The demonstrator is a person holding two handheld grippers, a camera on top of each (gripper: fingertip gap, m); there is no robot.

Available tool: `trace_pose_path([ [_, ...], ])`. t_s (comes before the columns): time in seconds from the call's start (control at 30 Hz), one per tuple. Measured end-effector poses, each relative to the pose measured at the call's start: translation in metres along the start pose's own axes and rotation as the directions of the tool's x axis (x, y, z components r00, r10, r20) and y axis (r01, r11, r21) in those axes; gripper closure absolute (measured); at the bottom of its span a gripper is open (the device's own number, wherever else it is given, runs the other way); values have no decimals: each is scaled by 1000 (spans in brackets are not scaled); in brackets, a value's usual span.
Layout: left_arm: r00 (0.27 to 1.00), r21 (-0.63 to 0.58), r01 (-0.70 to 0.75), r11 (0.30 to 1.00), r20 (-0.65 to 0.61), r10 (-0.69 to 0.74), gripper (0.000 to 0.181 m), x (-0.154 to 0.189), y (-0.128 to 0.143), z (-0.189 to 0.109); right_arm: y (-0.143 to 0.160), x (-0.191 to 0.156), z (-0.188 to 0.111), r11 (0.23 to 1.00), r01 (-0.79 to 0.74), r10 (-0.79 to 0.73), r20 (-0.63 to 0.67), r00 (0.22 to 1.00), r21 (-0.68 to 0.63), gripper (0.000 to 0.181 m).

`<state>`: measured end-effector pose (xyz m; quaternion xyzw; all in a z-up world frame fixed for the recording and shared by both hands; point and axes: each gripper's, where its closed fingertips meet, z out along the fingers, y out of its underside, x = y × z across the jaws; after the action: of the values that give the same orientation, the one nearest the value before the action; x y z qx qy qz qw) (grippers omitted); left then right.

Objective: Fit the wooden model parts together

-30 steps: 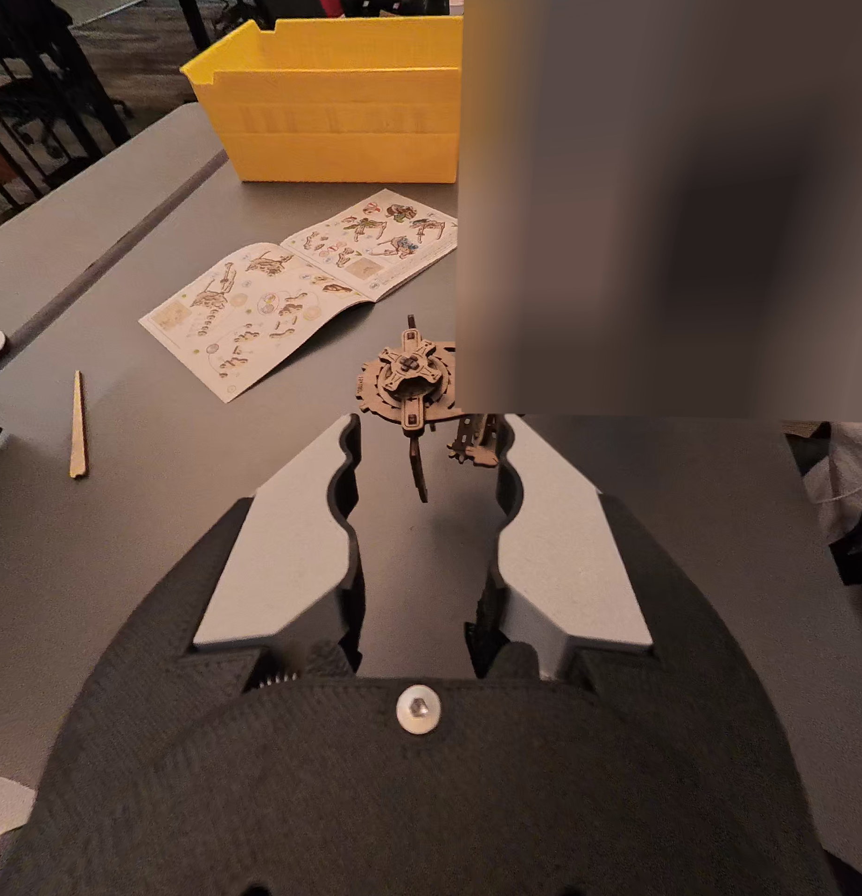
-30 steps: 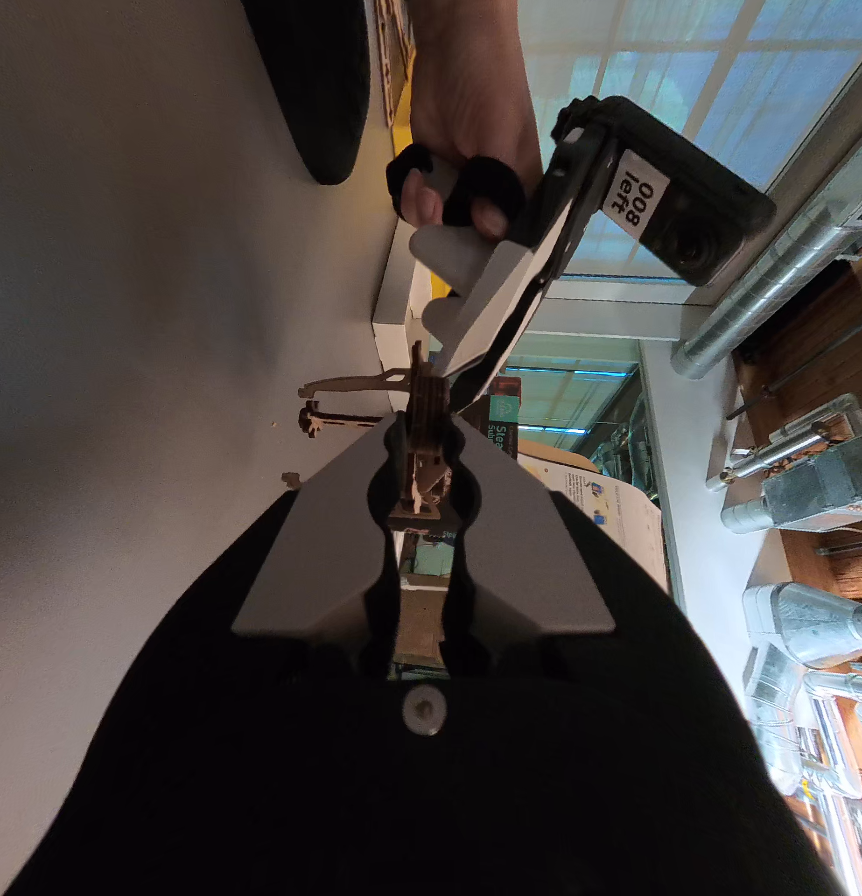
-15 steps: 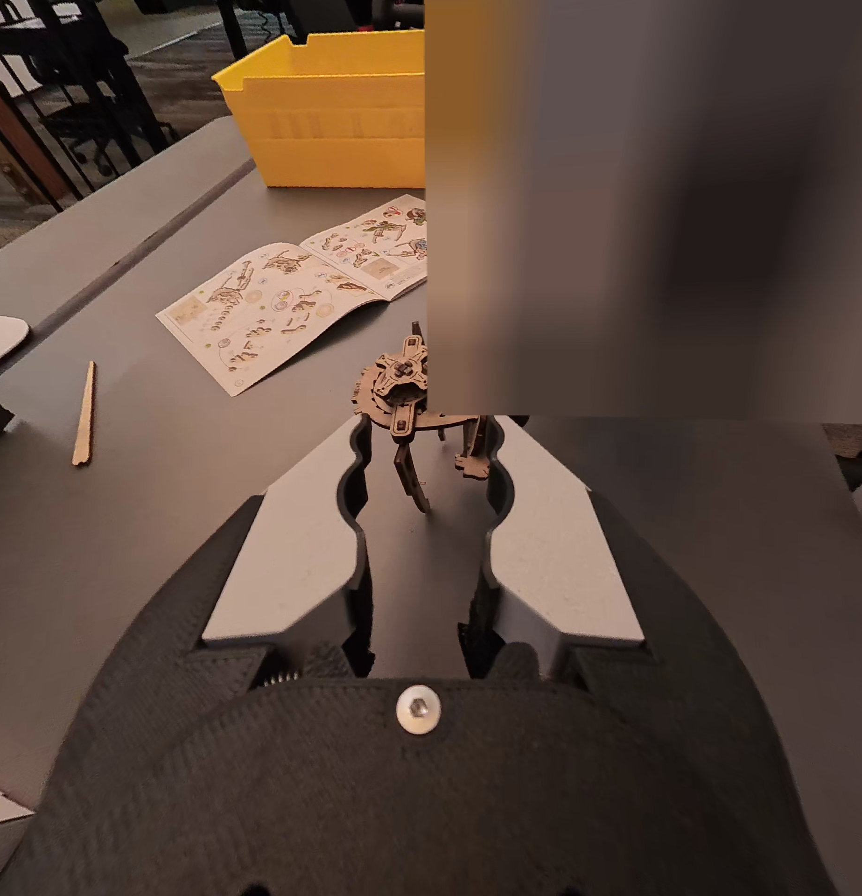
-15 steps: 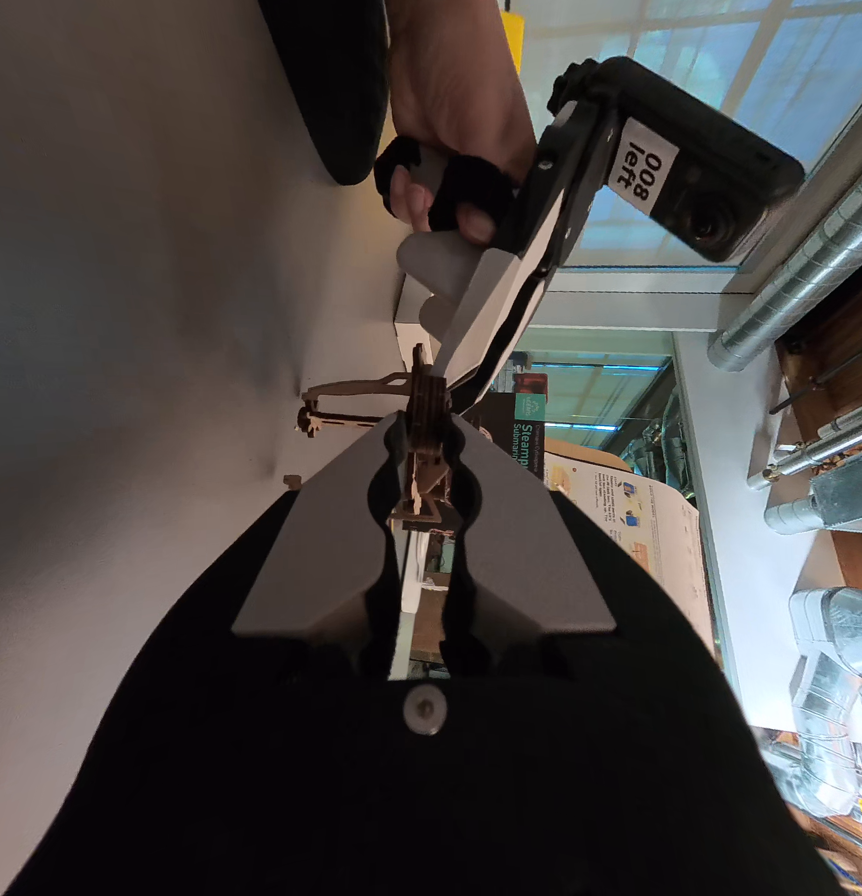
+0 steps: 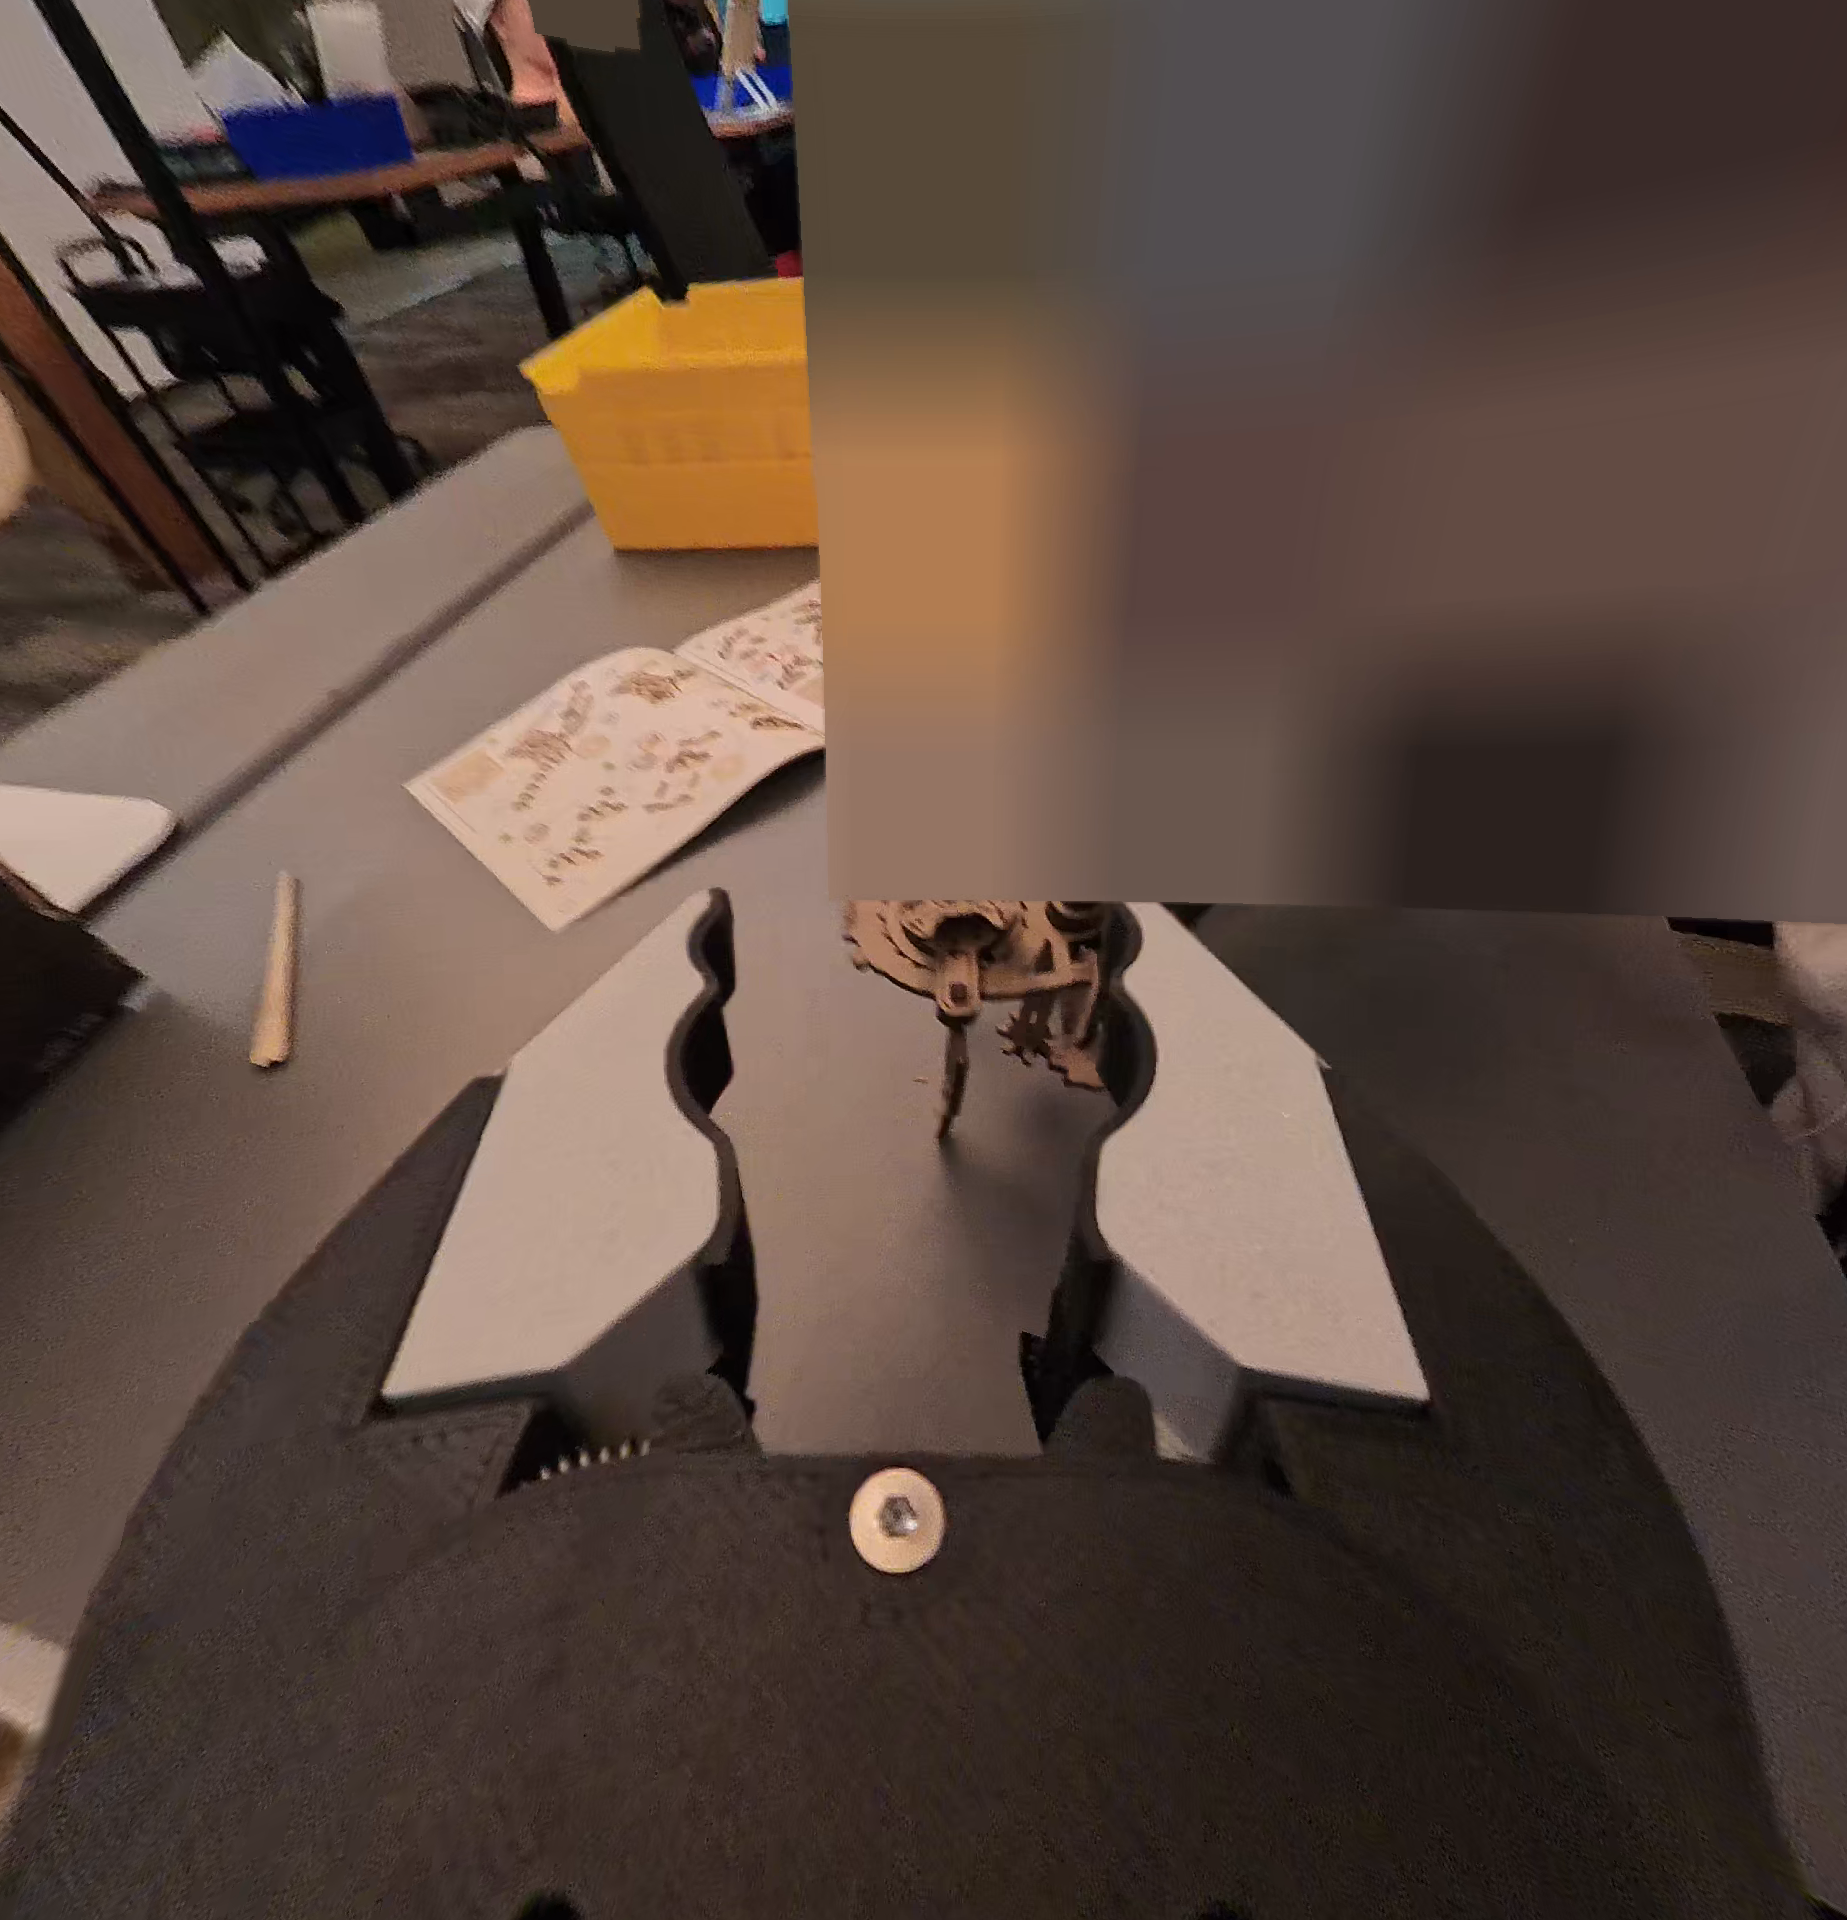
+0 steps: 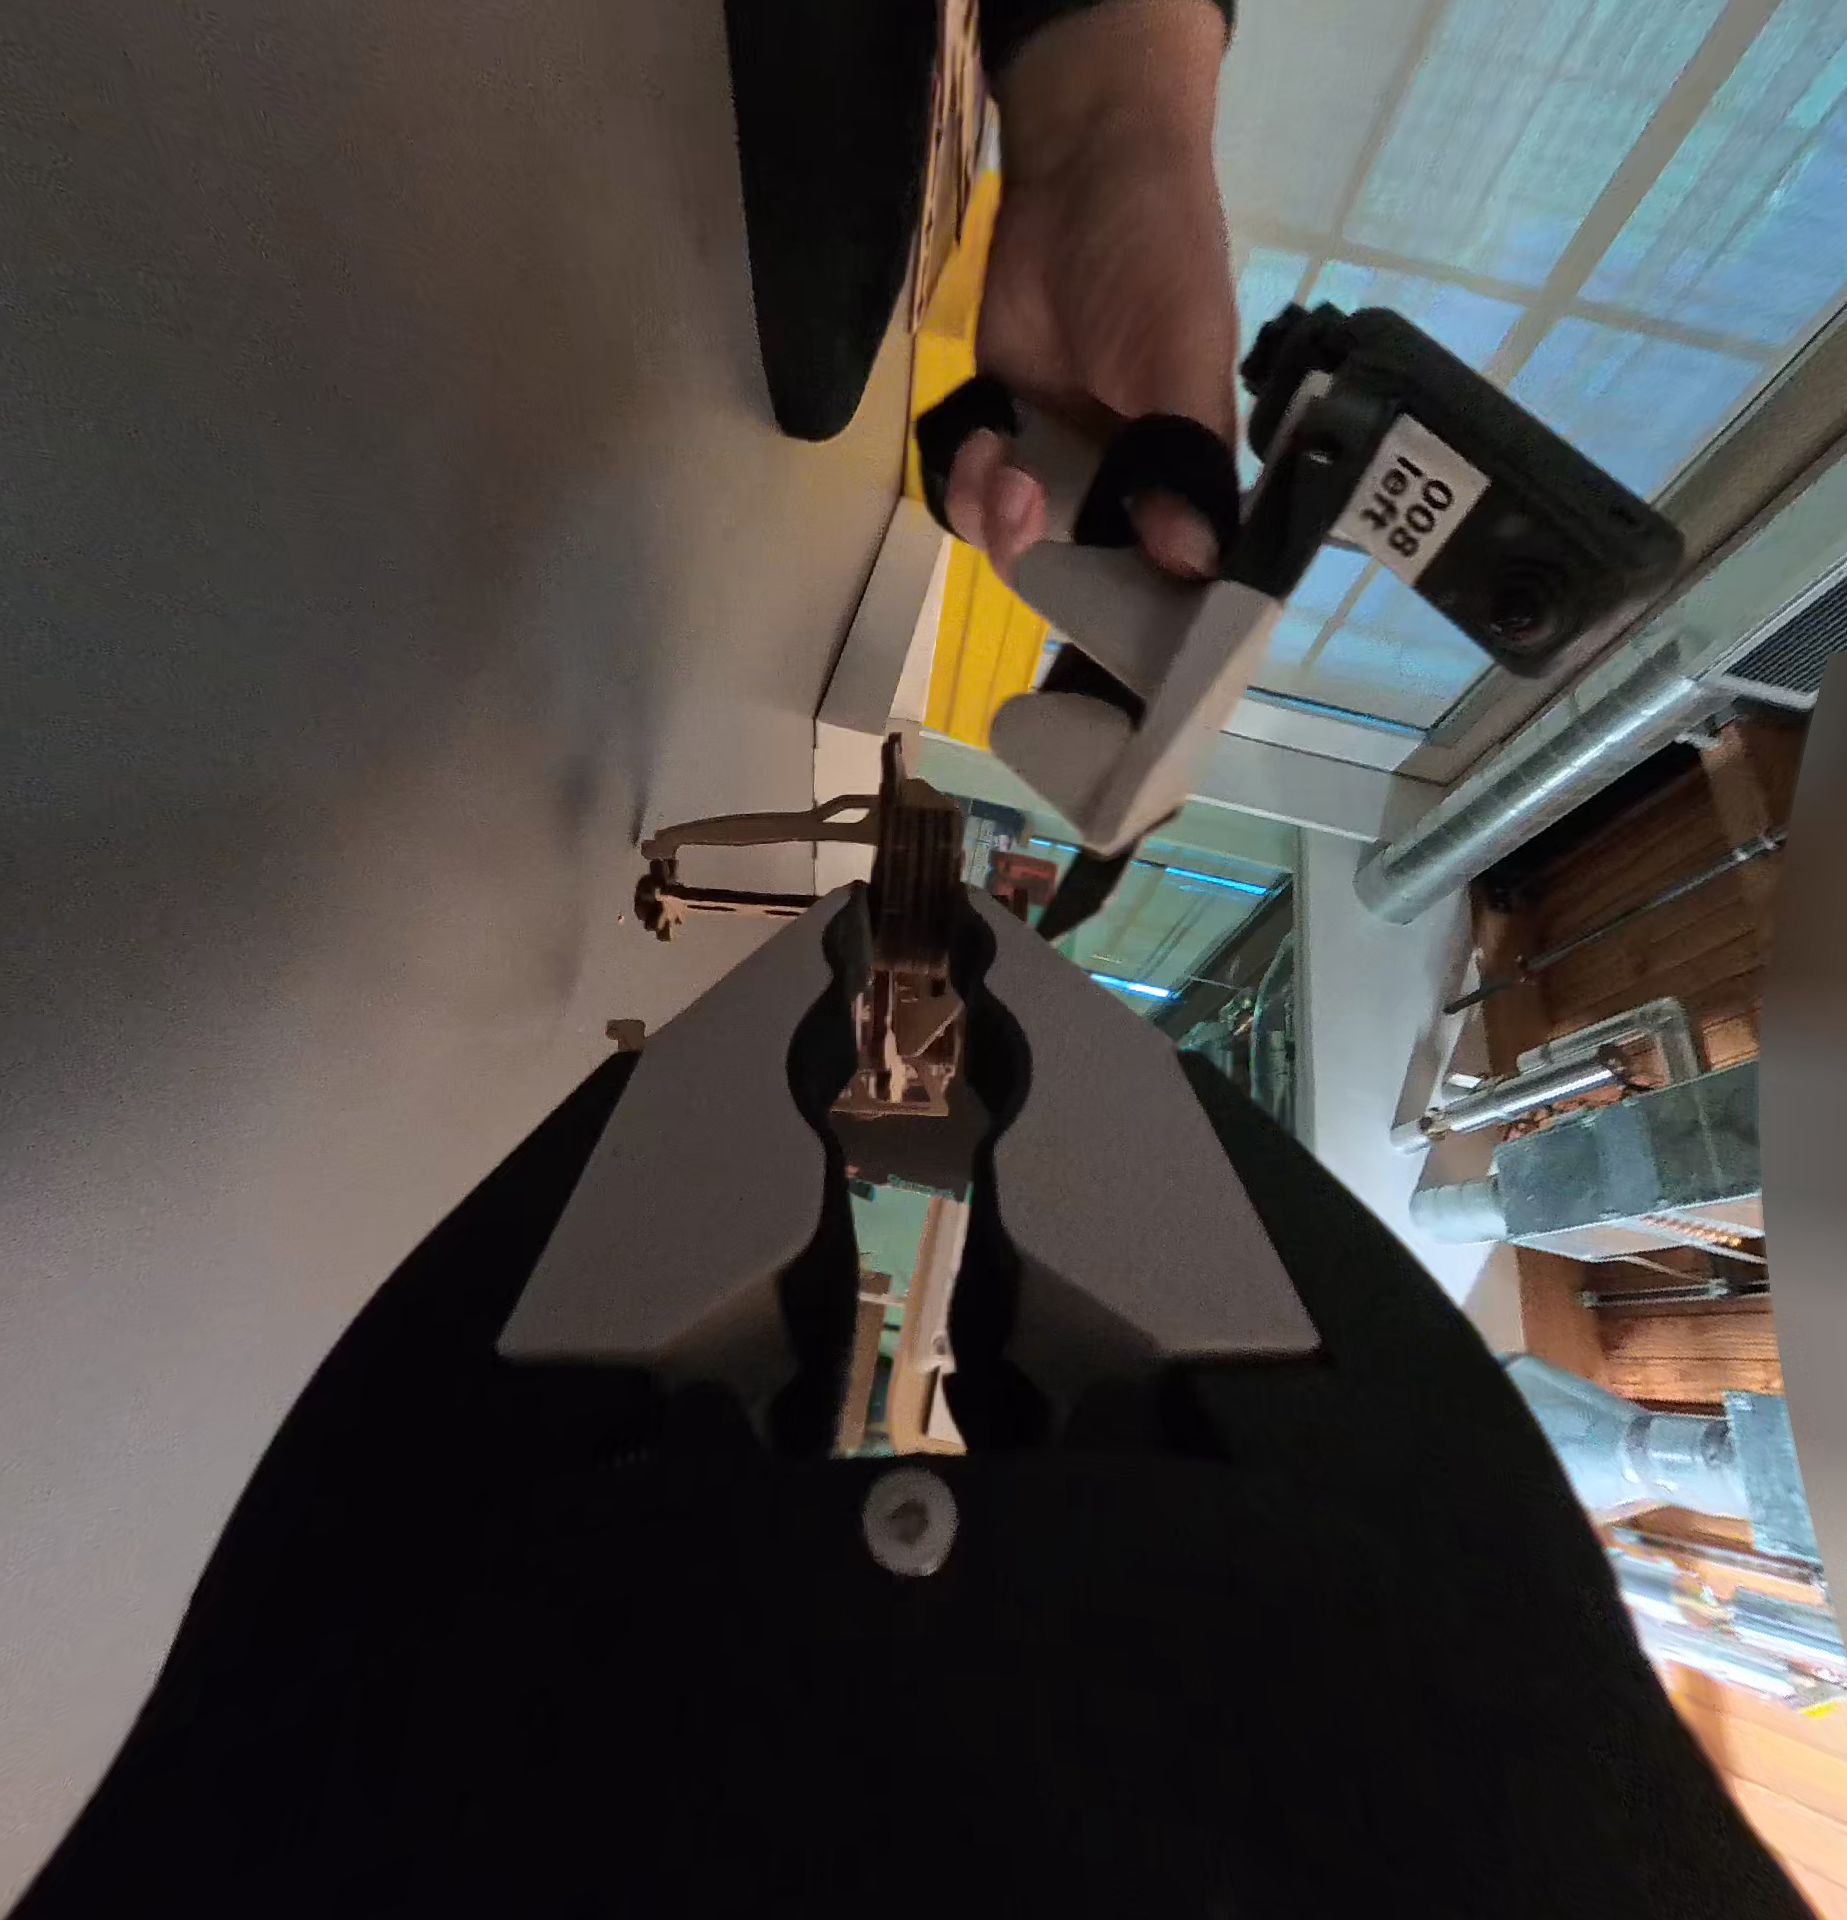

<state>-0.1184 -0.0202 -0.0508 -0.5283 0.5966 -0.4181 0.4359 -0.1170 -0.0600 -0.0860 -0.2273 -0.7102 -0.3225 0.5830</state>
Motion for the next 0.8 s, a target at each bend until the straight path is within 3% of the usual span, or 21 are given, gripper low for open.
trace_pose_path([
  [0.1, 999, -21, -37, 999, 2, 37, 110, -2, -13, -4, -6, 2, -1, 999, 52, -52, -19, 998, 7, 168],
  [0.23, 990, -115, -107, 988, -99, 95, 95, 15, -1, 6, -10, 8, -4, 996, 85, -84, -61, 995, 13, 168],
  [0.4, 990, -99, -96, 990, -113, 85, 95, 21, 5, 7, -15, 8, -5, 993, 112, -109, -73, 991, 31, 168],
  [0.5, 990, -46, -40, 998, -133, 34, 100, 17, -7, -1, -18, 7, -4, 992, 118, -115, -72, 991, 38, 168],
  [0.67, 986, -126, -142, 982, -108, 129, 97, 15, 11, 0, -11, 12, -4, 999, 26, -23, -70, 997, 35, 167],
  [0.8, 986, -142, -159, 977, -73, 150, 107, 18, 24, 7, -10, 10, -3, 998, -40, 42, -40, 998, 47, 167],
])
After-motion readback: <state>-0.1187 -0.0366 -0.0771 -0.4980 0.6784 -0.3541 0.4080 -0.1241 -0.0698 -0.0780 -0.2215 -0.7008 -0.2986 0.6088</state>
